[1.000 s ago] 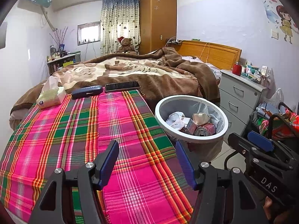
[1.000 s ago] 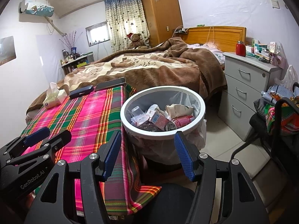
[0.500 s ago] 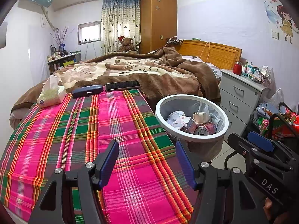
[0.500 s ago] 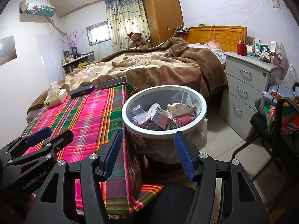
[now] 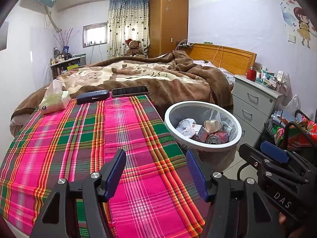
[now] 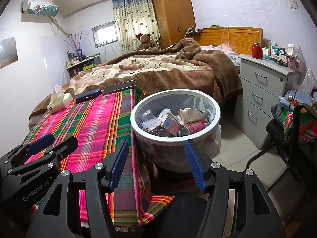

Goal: Collect trash

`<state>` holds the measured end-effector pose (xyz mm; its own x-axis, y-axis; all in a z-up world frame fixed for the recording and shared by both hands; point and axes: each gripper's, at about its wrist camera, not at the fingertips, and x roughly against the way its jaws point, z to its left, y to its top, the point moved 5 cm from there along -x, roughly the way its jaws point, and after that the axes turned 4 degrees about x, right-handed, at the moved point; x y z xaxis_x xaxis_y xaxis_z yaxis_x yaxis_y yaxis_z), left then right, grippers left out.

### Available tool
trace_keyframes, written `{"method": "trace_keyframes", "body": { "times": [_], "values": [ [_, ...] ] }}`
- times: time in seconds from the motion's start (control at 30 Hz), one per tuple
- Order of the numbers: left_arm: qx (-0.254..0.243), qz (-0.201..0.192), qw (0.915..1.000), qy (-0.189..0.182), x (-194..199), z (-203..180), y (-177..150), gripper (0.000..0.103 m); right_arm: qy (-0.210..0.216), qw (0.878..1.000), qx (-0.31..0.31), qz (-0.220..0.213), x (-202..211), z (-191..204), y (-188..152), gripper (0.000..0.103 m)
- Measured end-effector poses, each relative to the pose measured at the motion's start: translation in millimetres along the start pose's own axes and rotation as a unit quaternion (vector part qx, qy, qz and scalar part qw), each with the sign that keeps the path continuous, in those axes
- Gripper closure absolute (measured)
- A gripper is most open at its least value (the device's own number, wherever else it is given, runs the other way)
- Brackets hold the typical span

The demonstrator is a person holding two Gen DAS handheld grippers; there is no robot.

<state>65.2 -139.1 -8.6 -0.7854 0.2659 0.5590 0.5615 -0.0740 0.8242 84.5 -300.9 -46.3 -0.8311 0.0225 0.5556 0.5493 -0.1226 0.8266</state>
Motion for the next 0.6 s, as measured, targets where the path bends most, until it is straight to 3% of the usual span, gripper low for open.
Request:
{"method": "trace_keyframes", "body": {
  "times": [0.6],
  "values": [
    [0.005, 0.005, 1.0, -0.001, -1.5, -1.6, -2.7, 0.04, 0.0, 1.0, 0.001, 0.001, -0.6, 0.3, -1.2, 0.043]
  ]
}}
